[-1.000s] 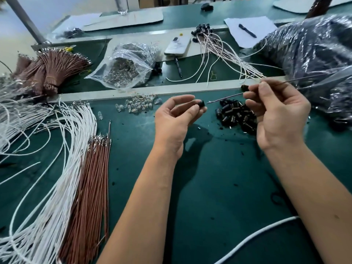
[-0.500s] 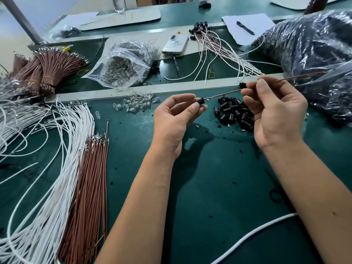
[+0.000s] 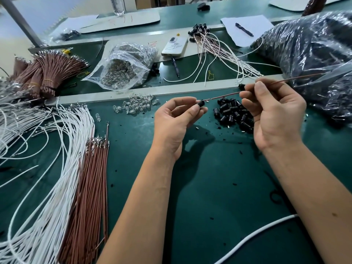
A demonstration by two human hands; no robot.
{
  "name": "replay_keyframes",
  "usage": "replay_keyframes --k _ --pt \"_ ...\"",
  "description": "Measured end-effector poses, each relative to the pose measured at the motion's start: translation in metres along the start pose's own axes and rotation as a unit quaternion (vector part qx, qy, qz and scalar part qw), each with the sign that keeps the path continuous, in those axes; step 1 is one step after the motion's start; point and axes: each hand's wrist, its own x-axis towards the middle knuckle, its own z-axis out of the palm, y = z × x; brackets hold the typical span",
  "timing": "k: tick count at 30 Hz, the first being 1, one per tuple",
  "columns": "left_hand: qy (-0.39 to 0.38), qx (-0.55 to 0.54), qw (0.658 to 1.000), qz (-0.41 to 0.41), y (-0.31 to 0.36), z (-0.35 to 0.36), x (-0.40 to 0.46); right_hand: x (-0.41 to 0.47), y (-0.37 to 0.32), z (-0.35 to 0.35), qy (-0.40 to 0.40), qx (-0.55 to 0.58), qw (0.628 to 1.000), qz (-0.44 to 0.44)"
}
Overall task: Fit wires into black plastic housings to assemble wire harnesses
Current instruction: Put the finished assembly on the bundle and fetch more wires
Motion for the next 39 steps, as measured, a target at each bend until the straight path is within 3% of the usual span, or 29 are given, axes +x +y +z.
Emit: replay_keyframes --k 15,24,39 --pt "-0.01 0.0 1.0 -0.006 -0.002 -0.001 0.001 -0.001 0.001 0.0 -0.013 -0.005 1.0 -0.002" --pt "-0.029 0.068 0.997 0.028 -0.006 0.0 0.001 -0.005 0.011 0.002 -0.108 -0.06 0.99 0.061" --pt "-0.032 0.06 0.998 0.014 -0.009 0.006 -0.002 -0.014 0.017 0.008 -0.099 -0.075 0.992 0.031"
